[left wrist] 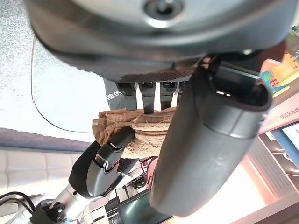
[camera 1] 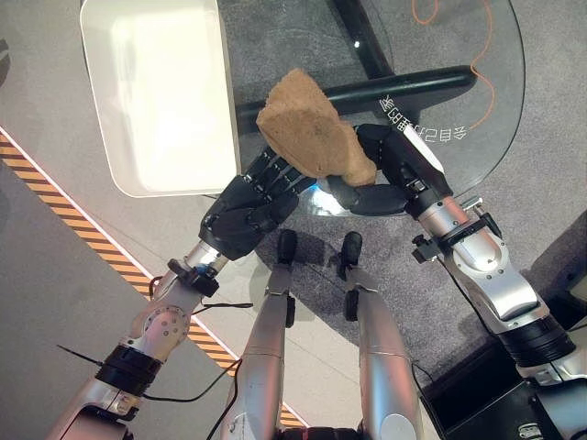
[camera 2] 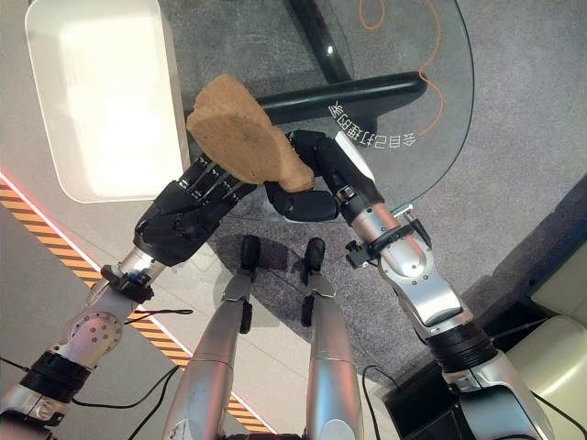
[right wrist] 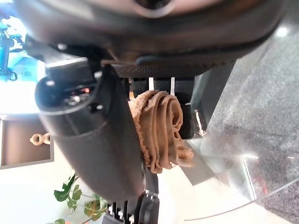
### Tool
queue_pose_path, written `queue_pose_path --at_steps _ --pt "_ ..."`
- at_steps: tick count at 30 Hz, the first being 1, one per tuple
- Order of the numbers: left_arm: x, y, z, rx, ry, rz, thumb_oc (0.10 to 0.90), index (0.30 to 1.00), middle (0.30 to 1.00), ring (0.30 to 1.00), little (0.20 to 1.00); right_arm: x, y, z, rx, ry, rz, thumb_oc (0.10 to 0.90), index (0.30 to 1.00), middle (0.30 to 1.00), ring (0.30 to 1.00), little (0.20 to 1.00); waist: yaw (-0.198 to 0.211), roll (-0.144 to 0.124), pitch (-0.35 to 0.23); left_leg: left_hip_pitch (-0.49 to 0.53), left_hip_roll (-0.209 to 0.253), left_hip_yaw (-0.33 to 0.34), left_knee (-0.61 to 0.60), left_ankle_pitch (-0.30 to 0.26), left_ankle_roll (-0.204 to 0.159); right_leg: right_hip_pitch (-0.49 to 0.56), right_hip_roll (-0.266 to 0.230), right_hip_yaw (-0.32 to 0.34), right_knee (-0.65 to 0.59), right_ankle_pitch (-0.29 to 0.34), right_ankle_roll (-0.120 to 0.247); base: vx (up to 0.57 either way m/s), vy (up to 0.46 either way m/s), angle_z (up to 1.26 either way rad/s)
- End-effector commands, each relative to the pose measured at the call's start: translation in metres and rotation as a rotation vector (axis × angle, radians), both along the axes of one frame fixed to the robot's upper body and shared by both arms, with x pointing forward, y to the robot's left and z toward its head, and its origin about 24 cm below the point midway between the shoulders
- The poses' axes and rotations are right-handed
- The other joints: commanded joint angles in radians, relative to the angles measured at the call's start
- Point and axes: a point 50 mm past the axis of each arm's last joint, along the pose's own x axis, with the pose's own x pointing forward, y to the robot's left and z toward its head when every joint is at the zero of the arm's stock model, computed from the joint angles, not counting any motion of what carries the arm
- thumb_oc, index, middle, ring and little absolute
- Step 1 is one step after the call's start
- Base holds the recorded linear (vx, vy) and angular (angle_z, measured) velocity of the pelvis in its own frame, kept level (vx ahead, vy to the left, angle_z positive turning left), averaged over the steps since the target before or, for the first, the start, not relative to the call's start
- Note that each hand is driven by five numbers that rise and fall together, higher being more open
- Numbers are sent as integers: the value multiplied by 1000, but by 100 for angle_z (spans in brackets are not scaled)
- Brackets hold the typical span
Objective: Wipe the table with a cloth and put it in the basket.
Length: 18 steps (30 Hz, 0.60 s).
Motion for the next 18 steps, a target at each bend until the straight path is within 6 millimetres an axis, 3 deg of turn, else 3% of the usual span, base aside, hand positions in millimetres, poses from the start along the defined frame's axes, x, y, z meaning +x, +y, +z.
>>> queue_pose_path --at_steps 1,12,18 --pt "-10 -24 28 -78 -161 -113 800 900 900 900 900 -29 43 48 -20 -225 316 100 300 300 300 200 -7 33 -21 12 21 88 -5 4 58 44 6 65 -149 127 40 0 0 0" --pt "-20 -32 43 -241 -254 -149 800 900 900 900 900 -18 53 12 -140 -70 272 100 300 300 300 200 5 39 -21 11 10 82 -17 15 59 44 2 59 -155 126 34 0 0 0" --pt "-20 -33 51 -359 -199 -79 800 900 900 900 900 -16 55 -2 -258 -43 237 100 300 300 300 200 12 38 -21 14 3 77 -24 20 61 45 2 55 -156 125 33 0 0 0"
